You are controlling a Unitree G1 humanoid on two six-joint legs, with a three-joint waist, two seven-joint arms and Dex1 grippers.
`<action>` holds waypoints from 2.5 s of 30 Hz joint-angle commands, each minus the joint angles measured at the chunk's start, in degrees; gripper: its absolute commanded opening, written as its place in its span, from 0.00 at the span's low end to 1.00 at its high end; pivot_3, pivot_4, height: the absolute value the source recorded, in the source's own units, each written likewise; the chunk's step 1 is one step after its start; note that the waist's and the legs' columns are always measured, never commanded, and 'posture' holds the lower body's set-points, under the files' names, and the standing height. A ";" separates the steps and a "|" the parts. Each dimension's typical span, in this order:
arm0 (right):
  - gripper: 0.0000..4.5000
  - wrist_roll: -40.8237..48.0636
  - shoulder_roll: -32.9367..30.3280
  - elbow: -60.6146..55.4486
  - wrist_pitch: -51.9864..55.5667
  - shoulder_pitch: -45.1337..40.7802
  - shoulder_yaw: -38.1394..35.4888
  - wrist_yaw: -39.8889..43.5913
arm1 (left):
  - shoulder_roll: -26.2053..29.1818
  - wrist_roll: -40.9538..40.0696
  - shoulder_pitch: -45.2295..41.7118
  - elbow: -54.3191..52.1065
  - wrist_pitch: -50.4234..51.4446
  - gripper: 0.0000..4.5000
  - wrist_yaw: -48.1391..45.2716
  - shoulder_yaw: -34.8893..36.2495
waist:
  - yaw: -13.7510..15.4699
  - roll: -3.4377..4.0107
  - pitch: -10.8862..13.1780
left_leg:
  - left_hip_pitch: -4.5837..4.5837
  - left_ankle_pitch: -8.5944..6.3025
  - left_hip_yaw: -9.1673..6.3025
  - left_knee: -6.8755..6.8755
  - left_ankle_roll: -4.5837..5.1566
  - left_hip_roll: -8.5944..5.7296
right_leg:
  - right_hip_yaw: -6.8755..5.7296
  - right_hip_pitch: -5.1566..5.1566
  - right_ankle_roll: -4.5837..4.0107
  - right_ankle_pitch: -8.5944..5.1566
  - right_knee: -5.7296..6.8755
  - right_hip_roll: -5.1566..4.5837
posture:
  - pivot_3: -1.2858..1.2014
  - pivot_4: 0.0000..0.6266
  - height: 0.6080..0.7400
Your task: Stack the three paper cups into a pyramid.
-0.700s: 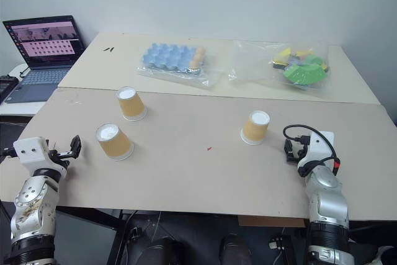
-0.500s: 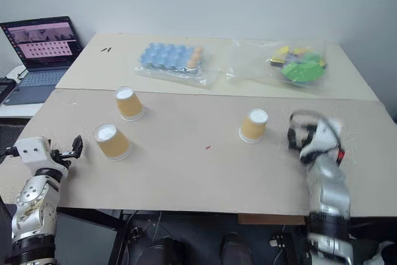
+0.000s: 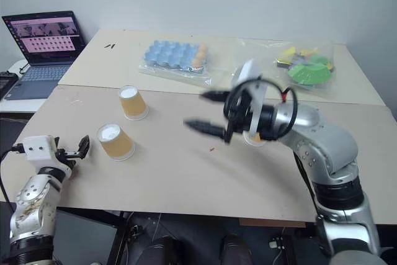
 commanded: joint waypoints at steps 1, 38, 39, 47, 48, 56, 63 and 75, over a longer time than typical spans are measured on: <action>1.00 -5.66 -0.02 0.74 -5.26 0.75 4.17 3.77 | 8.42 -2.52 5.73 -5.80 0.51 0.99 -11.85 2.80 | -0.50 -0.09 0.01 | 0.00 -0.01 0.01 0.01 -0.01 0.03 | 0.00 -0.04 0.00 0.01 0.01 0.01 | 0.52 0.24 0.88; 1.00 -10.67 2.58 -1.80 -2.33 5.40 -1.55 -3.32 | 12.52 -0.51 -24.47 11.92 -3.42 0.61 -46.95 -20.94 | 0.05 0.16 0.18 | -0.28 0.09 0.03 0.32 -0.19 0.06 | -0.02 -0.26 -0.01 -0.04 0.29 0.29 | 0.52 0.24 0.88; 1.00 -10.85 2.49 -1.57 -2.39 5.34 -1.50 -3.28 | 12.40 -0.43 -24.55 11.35 -3.31 0.56 -46.94 -21.23 | 0.06 0.16 0.18 | -0.29 0.09 0.03 0.33 -0.19 0.06 | -0.02 -0.26 -0.01 -0.04 0.29 0.29 | 0.52 0.24 0.88; 1.00 -12.41 3.04 0.43 -3.10 4.62 -0.73 -3.23 | 7.22 -1.76 -30.00 1.99 1.84 0.54 -48.91 -27.57 | 0.85 0.16 0.18 | -0.36 0.09 -0.04 0.45 -0.18 0.05 | -0.06 -0.24 -0.01 -0.04 0.30 0.28 | 0.52 0.24 0.88; 1.00 -12.82 3.27 0.90 -3.29 4.40 -0.58 -3.34 | 4.98 -1.57 -31.55 1.74 2.51 0.54 -48.86 -29.27 | 0.99 0.16 0.17 | -0.37 0.09 -0.05 0.48 -0.17 0.04 | -0.07 -0.20 -0.01 -0.03 0.30 0.28 | 0.52 0.24 0.88; 1.00 -13.64 4.28 0.85 -2.64 4.39 -0.71 -3.85 | -5.77 4.58 -36.49 11.37 -1.90 0.54 -48.96 -38.19 | 0.68 0.16 0.17 | -0.29 0.09 -0.01 0.51 -0.17 -0.01 | -0.09 -0.10 -0.01 -0.03 0.30 0.39 | 0.52 0.24 0.88; 1.00 -13.21 3.98 -0.23 -1.93 4.97 -1.75 -4.53 | -9.68 7.51 -37.35 15.62 -4.62 0.54 -49.69 -40.91 | 0.79 0.17 0.17 | -0.28 0.09 -0.09 0.54 -0.16 0.04 | -0.11 -0.08 -0.01 -0.03 0.29 0.36 | 0.52 0.24 0.88; 1.00 -12.17 4.16 0.89 -2.51 4.72 -2.59 -3.51 | -0.15 -1.75 -33.67 -7.88 11.13 0.99 -49.66 -32.51 | 0.43 0.17 0.17 | -0.32 0.09 -0.20 0.55 -0.15 0.08 | -0.11 -0.10 -0.01 -0.03 0.30 0.34 | 0.52 0.24 0.88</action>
